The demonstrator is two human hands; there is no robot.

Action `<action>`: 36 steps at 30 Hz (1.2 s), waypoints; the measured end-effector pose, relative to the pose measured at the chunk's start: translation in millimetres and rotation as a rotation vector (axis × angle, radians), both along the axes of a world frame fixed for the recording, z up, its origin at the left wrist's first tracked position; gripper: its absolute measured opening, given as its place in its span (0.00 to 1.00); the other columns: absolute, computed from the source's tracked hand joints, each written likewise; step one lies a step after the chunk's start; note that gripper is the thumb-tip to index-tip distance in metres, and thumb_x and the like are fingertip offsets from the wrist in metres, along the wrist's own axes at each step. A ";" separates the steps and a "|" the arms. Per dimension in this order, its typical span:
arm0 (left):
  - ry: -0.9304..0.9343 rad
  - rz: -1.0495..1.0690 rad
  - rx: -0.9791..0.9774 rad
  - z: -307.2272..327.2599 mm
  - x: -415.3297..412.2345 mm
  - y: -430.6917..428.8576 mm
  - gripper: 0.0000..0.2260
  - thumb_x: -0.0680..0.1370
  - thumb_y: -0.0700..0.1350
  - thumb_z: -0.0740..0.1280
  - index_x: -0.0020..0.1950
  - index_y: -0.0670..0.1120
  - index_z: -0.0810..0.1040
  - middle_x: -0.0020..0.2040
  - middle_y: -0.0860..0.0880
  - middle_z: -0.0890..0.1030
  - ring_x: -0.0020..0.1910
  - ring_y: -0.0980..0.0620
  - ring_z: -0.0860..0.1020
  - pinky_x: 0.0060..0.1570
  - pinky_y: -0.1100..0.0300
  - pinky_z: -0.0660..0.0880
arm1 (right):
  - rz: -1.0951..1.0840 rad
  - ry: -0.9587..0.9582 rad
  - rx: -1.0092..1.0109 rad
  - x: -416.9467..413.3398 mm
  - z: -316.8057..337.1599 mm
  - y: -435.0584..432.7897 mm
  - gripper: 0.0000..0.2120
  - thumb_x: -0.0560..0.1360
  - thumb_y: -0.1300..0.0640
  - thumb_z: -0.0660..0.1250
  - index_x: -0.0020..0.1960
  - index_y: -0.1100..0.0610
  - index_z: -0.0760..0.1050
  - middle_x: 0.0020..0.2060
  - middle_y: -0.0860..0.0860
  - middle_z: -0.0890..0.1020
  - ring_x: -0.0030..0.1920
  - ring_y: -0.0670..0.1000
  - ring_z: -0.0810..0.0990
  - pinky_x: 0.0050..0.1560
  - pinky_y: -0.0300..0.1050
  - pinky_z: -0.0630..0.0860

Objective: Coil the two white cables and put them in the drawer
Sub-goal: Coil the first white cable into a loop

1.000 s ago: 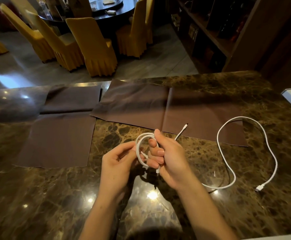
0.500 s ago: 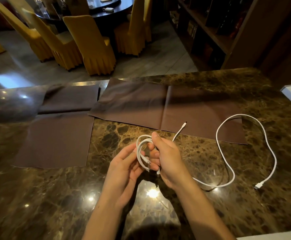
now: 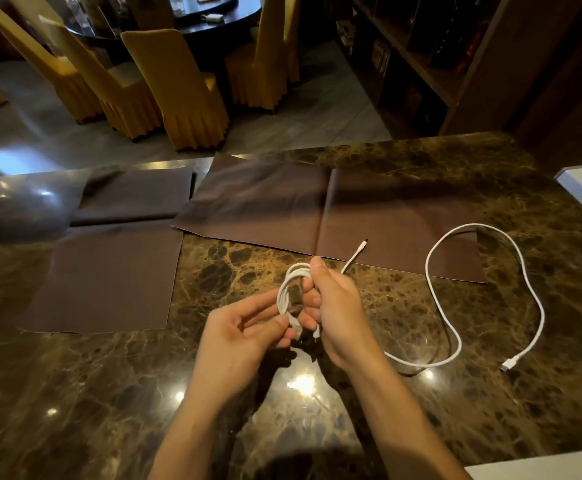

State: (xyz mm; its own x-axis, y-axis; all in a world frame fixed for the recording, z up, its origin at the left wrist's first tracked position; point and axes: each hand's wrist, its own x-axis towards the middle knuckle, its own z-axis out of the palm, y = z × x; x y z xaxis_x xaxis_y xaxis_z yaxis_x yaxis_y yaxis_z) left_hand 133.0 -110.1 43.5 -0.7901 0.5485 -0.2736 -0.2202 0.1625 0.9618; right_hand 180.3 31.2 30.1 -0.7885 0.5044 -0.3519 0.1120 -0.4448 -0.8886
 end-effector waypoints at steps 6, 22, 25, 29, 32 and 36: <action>0.224 -0.115 -0.239 8.9 -10.5 -19.1 0.09 0.75 0.38 0.74 0.52 0.48 0.87 0.43 0.49 0.89 0.43 0.51 0.88 0.51 0.50 0.85 | 0.013 0.033 -0.131 5.5 5.7 28.9 0.21 0.84 0.50 0.60 0.35 0.58 0.71 0.23 0.47 0.63 0.20 0.44 0.59 0.21 0.37 0.59; 0.535 -0.129 -0.184 -16.8 -5.0 21.1 0.12 0.86 0.50 0.56 0.47 0.52 0.76 0.39 0.53 0.80 0.37 0.54 0.78 0.40 0.49 0.79 | 0.149 0.021 -0.103 0.8 8.2 3.7 0.21 0.85 0.50 0.58 0.36 0.58 0.71 0.24 0.48 0.66 0.22 0.44 0.63 0.23 0.38 0.61; 0.257 -0.126 0.057 -21.1 1.5 19.6 0.16 0.84 0.53 0.57 0.39 0.52 0.75 0.33 0.50 0.74 0.32 0.45 0.71 0.33 0.47 0.72 | 0.220 0.071 -0.204 5.8 7.0 9.5 0.21 0.84 0.50 0.60 0.35 0.58 0.73 0.22 0.48 0.65 0.20 0.44 0.62 0.22 0.38 0.61; 0.036 -0.124 0.153 -18.4 5.2 22.7 0.20 0.86 0.53 0.53 0.43 0.45 0.76 0.27 0.55 0.71 0.27 0.54 0.68 0.28 0.61 0.65 | 0.287 0.099 -0.244 8.0 4.0 14.5 0.22 0.84 0.50 0.61 0.35 0.58 0.75 0.23 0.49 0.64 0.21 0.45 0.62 0.23 0.40 0.65; 0.138 -0.085 0.096 -18.5 3.8 28.1 0.22 0.88 0.48 0.50 0.43 0.39 0.76 0.30 0.49 0.80 0.31 0.53 0.79 0.35 0.61 0.77 | 0.304 0.102 -0.210 8.8 2.5 14.8 0.22 0.85 0.50 0.60 0.36 0.59 0.75 0.24 0.52 0.66 0.24 0.49 0.65 0.27 0.42 0.71; 0.284 0.031 0.000 -21.9 2.4 27.9 0.21 0.84 0.52 0.52 0.44 0.42 0.78 0.38 0.44 0.81 0.37 0.46 0.79 0.43 0.46 0.78 | 0.297 0.061 0.068 13.6 -0.7 14.5 0.19 0.85 0.52 0.58 0.47 0.62 0.81 0.37 0.62 0.81 0.36 0.61 0.79 0.43 0.49 0.80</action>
